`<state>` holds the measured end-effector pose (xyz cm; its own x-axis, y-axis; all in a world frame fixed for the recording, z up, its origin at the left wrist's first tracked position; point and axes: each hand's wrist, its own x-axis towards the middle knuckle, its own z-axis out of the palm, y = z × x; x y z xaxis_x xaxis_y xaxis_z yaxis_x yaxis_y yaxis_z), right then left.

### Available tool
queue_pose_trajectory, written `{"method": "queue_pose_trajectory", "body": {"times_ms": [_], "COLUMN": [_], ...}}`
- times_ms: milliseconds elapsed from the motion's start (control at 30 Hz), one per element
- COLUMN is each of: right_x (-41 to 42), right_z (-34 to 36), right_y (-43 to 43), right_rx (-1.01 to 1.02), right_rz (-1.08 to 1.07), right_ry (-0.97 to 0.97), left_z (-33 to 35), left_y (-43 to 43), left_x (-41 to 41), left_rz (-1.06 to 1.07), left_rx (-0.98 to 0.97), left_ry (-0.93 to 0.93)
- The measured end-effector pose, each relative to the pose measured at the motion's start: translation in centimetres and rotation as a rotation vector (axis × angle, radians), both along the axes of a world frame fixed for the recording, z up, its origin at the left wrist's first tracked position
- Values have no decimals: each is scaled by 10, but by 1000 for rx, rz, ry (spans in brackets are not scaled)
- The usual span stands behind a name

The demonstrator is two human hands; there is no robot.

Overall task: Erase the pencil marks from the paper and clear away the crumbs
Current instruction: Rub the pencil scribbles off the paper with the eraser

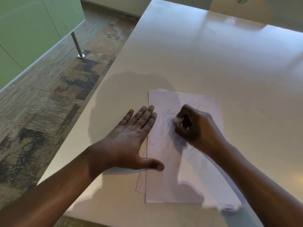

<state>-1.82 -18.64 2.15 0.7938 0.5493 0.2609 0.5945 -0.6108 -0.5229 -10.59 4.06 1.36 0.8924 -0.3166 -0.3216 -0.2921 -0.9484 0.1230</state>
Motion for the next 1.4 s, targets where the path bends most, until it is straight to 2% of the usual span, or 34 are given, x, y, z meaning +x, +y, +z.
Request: {"method": "queue_pose_trajectory", "body": {"times_ms": [133,200,333,533,600,733,933,1133,1233,1333,1400], "right_x": [-39,-31,12,-32,-19,23,-26,28,19,15,16], "right_z": [2,-1,-1,0,-1,-2,-4,-10,-16,-20,-20], "right_y": [6,7,6,8,10,12,14,14,14,11,11], "right_rx": [-19,-33,-41,-45,-47,-23,-76,-41,-16,30,33], "right_rz": [322,296,78,326,269,22,245,-68,-93,-119,-115], "right_ry": [110,73,-28,83,33,-69,13,-90,-110,-119,-128], "left_z": [-1,-1,1,1,1,2,0,0,-1,-4,-7], "left_y": [1,0,-1,-1,-1,-2,-1,-1,0,-2,-5], "left_x": [1,2,2,2,2,2,2,1,1,9,19], "left_rz": [-4,-1,6,8,11,12,11,10,14,117,154], "left_rx": [18,19,18,17,14,0,-5,-14,-57,-231,-262], "left_ry": [3,10,22,37,26,28,27,3,-31,-178,-242]}}
